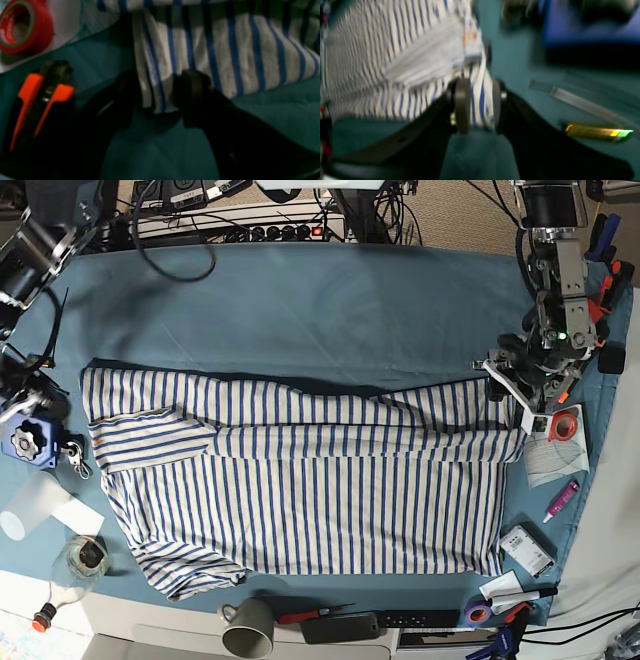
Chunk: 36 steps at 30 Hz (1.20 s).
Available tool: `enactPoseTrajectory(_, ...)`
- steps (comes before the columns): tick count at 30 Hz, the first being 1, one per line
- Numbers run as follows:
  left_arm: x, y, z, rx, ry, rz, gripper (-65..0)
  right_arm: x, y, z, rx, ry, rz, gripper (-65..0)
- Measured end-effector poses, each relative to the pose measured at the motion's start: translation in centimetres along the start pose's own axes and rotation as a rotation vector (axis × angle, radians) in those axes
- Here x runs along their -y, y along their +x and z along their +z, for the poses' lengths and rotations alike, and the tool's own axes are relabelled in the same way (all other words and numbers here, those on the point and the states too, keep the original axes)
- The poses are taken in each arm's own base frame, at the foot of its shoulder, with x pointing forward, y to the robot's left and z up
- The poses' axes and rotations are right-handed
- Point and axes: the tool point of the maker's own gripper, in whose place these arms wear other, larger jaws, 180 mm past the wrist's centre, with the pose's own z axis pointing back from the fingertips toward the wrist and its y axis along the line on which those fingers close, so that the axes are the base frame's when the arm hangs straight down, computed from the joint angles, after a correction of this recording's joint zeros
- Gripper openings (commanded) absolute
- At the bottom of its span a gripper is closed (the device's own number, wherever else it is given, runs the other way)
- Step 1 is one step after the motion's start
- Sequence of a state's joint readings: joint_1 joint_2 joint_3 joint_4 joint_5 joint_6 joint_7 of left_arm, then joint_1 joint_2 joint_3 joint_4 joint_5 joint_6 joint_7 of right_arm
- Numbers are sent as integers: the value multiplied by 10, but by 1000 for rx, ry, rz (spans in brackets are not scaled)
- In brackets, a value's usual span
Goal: Fold the T-shirt properly
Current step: 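Move both grippers to the folded edge ends and grasp them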
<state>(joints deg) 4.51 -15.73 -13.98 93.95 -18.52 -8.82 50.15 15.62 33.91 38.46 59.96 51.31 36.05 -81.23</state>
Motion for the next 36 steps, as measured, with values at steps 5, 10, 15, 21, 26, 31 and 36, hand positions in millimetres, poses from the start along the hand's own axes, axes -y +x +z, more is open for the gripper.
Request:
enactPoseTrajectory(5,3,3,1,-47,-11,2,-349,2,2,3,6,-7,4,-489)
enactPoseTrajectory(10,7,5,5,-56,-24,-1,-349,1,5,1,30,-5,41,-489)
enactPoseTrajectory(15,17,11,10,-34,-62,-15,-349,-10,-2,-13,0,21,69,-489)
enactPoseTrajectory(21,25,16,12,-15,-92,-6,-349,-28,-28,-51,-70,18,91,-489)
enactPoseTrajectory(26,25,15,12,-21,-92,-7,-349,-26,-45,-57,-117,-6,89,-488)
enactPoseTrajectory(31,25,15,12,-22,-92,-7,-349,-29,-60,-58,-149,19,73,-488)
enactPoseTrajectory(36,25,15,12,-22,-91,-7,-349,-20,-62,-59,-104,-10,80,-488)
